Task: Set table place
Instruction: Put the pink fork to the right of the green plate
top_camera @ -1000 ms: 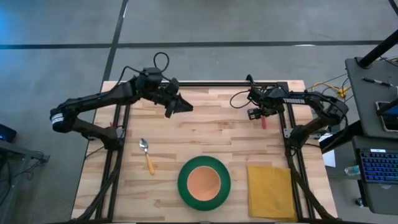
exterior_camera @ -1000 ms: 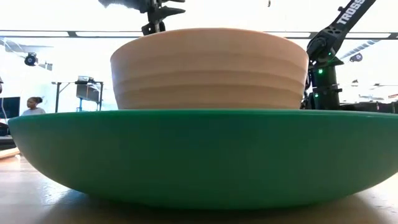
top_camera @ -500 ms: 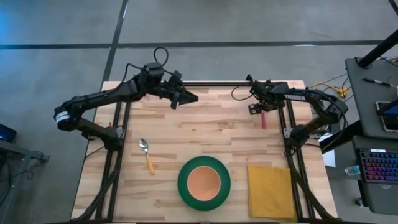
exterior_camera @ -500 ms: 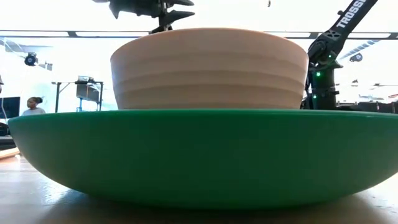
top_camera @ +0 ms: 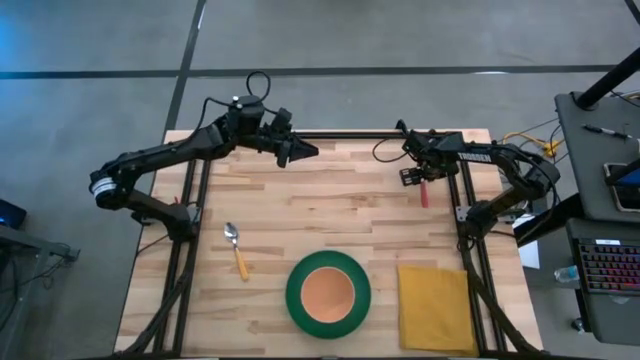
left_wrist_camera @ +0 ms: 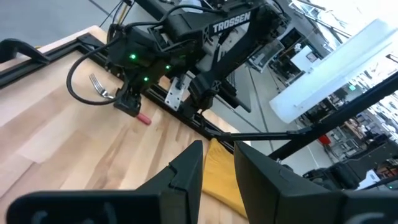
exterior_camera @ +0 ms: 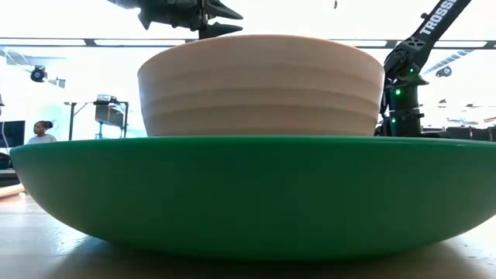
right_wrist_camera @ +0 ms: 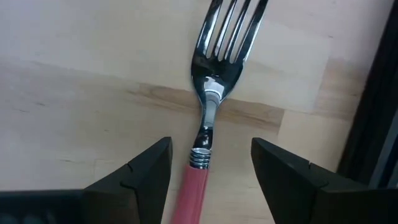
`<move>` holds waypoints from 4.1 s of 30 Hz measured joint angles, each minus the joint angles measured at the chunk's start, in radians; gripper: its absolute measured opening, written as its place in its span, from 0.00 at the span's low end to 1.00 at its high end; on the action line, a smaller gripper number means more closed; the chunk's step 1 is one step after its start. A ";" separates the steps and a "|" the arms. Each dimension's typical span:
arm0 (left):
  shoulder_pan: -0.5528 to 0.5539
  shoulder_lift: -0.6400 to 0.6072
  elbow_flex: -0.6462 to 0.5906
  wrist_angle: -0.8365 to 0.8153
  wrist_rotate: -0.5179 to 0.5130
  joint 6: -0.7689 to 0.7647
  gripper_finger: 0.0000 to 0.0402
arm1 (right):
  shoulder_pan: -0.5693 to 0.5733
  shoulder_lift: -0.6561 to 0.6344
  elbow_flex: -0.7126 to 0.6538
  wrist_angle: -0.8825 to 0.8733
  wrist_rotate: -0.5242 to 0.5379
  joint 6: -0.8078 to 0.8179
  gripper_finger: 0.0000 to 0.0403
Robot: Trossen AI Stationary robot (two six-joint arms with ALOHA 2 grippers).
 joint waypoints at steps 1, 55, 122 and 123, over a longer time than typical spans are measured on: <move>0.002 0.001 0.000 0.000 0.002 0.000 0.19 | 0.000 0.000 0.000 0.000 0.000 0.000 0.53; 0.005 0.001 -0.002 -0.028 0.024 0.007 0.19 | 0.082 -0.067 -0.024 -0.063 -0.085 0.175 0.08; -0.445 -0.002 -0.018 0.026 -0.445 -0.078 0.19 | 1.447 0.219 0.181 0.317 -0.014 1.571 0.13; -0.445 -0.002 -0.018 0.026 -0.445 -0.079 0.19 | 1.447 0.219 0.185 0.319 -0.014 1.571 0.14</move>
